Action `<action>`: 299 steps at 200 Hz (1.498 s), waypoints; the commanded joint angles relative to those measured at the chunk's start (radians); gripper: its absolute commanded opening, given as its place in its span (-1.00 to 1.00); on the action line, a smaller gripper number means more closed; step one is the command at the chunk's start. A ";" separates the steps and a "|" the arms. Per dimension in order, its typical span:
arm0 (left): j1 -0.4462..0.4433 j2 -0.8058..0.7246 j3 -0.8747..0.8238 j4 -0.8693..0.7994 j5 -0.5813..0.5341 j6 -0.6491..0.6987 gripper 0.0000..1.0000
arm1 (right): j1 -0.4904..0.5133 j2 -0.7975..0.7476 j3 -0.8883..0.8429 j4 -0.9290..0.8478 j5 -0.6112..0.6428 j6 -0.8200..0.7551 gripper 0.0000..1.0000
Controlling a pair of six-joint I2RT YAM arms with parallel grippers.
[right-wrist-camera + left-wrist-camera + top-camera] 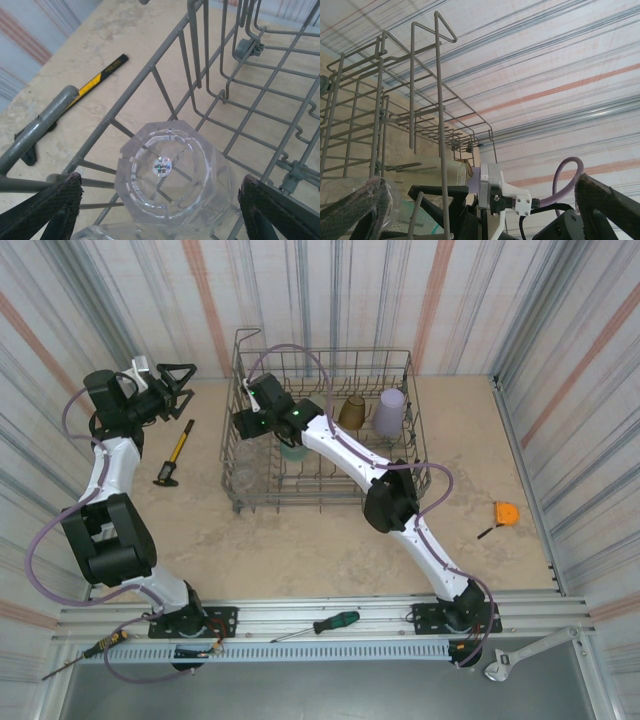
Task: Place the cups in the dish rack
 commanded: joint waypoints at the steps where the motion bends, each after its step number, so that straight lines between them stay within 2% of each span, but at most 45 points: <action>1: 0.008 -0.022 -0.010 0.020 0.014 -0.004 0.97 | -0.007 0.007 0.034 0.036 -0.054 0.056 0.72; 51: 0.007 -0.021 -0.010 0.021 0.013 -0.006 0.97 | -0.038 -0.039 0.034 0.016 -0.071 0.081 0.82; 78: 0.008 -0.025 -0.006 0.011 0.013 0.005 0.97 | -0.057 -0.081 0.032 -0.015 -0.069 0.066 0.99; 111: 0.014 -0.056 0.028 -0.142 -0.043 0.132 0.97 | -0.082 -0.139 0.029 -0.029 -0.078 0.053 0.98; 154: 0.014 -0.053 0.037 -0.202 -0.081 0.188 0.97 | -0.113 -0.230 0.013 -0.070 -0.056 0.025 0.98; 222: 0.015 -0.060 0.051 -0.338 -0.222 0.347 0.97 | -0.182 -0.461 -0.256 -0.068 0.055 -0.023 0.98; 278: 0.008 -0.045 0.073 -0.465 -0.394 0.482 0.97 | -0.253 -0.663 -0.500 -0.062 0.155 -0.063 0.98; 299: -0.020 -0.066 0.056 -0.474 -0.507 0.542 0.97 | -0.292 -0.757 -0.641 -0.018 0.168 -0.063 0.98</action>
